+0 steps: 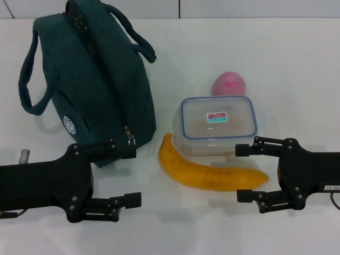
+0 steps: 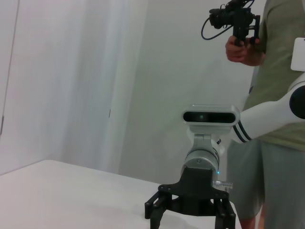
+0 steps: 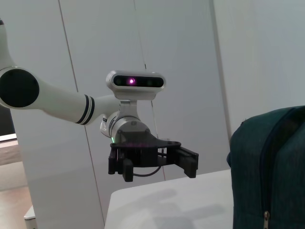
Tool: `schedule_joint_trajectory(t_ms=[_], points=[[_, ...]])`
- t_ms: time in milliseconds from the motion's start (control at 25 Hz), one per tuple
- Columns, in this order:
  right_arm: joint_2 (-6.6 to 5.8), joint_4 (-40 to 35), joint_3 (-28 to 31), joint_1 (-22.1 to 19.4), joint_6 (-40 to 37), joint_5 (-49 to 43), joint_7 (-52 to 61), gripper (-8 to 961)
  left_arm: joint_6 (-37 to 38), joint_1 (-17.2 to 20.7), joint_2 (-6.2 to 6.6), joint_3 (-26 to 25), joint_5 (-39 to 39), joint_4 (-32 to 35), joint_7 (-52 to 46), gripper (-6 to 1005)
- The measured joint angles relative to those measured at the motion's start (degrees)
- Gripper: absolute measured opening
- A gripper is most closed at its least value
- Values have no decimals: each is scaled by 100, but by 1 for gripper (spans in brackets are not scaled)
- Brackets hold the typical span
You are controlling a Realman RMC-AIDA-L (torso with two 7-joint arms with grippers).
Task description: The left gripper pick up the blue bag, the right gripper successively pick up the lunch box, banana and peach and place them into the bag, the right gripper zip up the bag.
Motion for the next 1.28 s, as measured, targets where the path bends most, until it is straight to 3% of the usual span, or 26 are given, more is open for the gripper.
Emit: schedule_joint_trajectory(t_ms=[320,640,1000,1120,1280], points=[[-1,2,-1,22,8,-7,-2,845,4,15,-1,-23,-24,-16,0,864],[-14,2,0,30,75,19,6,845,59,12,-4,-464,-258,-112,-74,865],[12,2,0,37,246,31,8,844,-42,-331,-4,-2416,-469,-84,-1334,862],[23,2,75,30,255,34,8,844,-280,-521,94,-2903,-479,64,-2006,861],[31,9,156,-1,267,72,-15,844,-786,-742,326,-2890,-305,552,-2980,861]])
